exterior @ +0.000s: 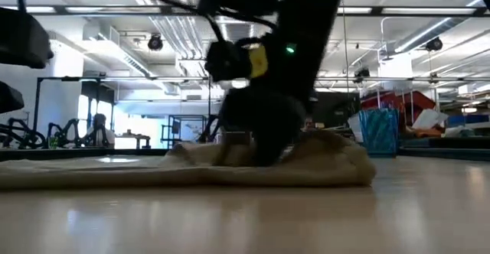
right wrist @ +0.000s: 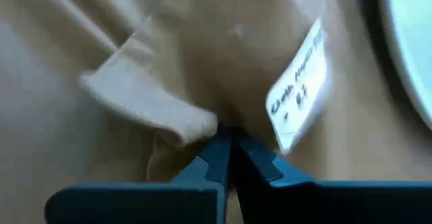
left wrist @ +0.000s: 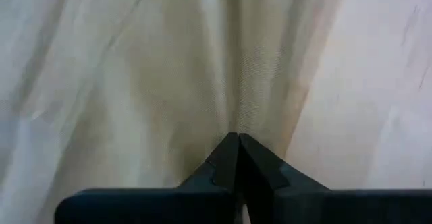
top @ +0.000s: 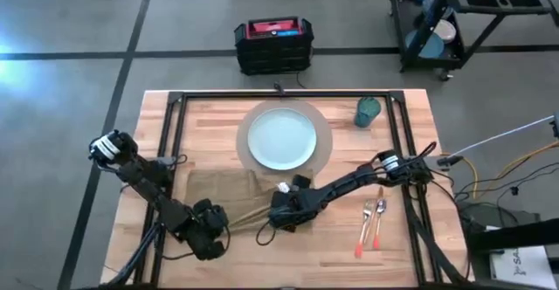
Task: Set table place
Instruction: Fold the brown table napkin
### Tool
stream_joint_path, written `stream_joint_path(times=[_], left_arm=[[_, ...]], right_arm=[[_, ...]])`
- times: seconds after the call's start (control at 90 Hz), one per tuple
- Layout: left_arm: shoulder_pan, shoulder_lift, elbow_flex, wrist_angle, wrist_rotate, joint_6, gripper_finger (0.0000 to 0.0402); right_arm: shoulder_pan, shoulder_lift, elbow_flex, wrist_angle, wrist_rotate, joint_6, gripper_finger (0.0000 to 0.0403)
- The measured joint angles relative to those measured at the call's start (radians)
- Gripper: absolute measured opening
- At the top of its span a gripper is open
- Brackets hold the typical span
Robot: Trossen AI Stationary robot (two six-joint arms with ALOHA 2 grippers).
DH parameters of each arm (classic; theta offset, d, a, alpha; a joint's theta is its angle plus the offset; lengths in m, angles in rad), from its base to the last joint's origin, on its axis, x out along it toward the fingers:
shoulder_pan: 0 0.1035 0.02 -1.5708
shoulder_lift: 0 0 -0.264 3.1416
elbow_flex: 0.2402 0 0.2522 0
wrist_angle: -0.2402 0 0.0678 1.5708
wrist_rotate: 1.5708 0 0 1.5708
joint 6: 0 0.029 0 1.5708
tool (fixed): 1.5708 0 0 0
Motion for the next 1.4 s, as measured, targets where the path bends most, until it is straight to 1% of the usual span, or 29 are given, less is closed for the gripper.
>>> stream_joint_path(times=[0.056,0.111,0.233,0.289,0.344,0.444,0.6,0.711,0.8,0.911,1.067,1.189,1.244,1.311,1.4], left_arm=[[-0.009,-0.002,0.0,-0.02,0.018,-0.003,0.0],[-0.023,-0.002,0.0,-0.031,0.022,-0.006,0.0],[-0.045,-0.005,-0.001,-0.053,0.041,-0.027,0.0],[-0.052,-0.004,-0.001,-0.058,0.04,-0.036,0.0],[-0.052,-0.005,-0.001,-0.059,0.039,-0.039,0.0],[-0.053,-0.006,-0.001,-0.059,0.039,-0.039,0.0],[-0.053,-0.008,-0.001,-0.06,0.037,-0.039,0.0],[-0.053,-0.01,-0.001,-0.061,0.036,-0.039,0.0],[-0.053,-0.01,-0.002,-0.066,0.035,-0.038,0.0],[-0.053,-0.01,-0.002,-0.065,0.036,-0.039,0.0],[-0.053,-0.013,-0.002,-0.065,0.036,-0.035,0.0],[-0.052,-0.014,-0.002,-0.067,0.036,-0.023,0.0],[-0.052,-0.014,-0.002,-0.072,0.036,-0.022,0.0],[-0.052,-0.016,-0.002,-0.075,0.036,-0.021,0.0],[-0.052,-0.016,-0.002,-0.075,0.036,-0.021,0.0]], right_arm=[[0.002,-0.004,-0.001,-0.099,0.02,0.037,0.0],[0.007,-0.008,-0.003,-0.209,0.062,0.089,0.0],[0.009,-0.043,-0.006,-0.497,0.155,0.263,0.0],[0.011,-0.061,-0.006,-0.58,0.185,0.341,0.0],[0.017,-0.083,-0.009,-0.612,0.195,0.384,0.0],[0.052,-0.146,-0.009,-0.52,0.192,0.377,0.0],[0.114,-0.221,-0.007,-0.198,0.113,0.22,0.0],[0.136,-0.227,-0.007,-0.001,0.038,0.124,0.0],[0.134,-0.195,-0.013,0.129,-0.04,0.071,0.0],[0.129,-0.129,-0.018,0.217,-0.123,0.024,0.0],[0.131,-0.088,-0.015,0.239,-0.196,0.031,0.0],[0.121,-0.069,-0.02,0.229,-0.188,0.02,0.0],[0.108,-0.069,-0.024,0.226,-0.151,0.011,0.0],[0.084,-0.069,-0.027,0.174,-0.067,0.004,0.0],[0.049,-0.069,-0.028,0.052,0.107,0.016,0.0]])
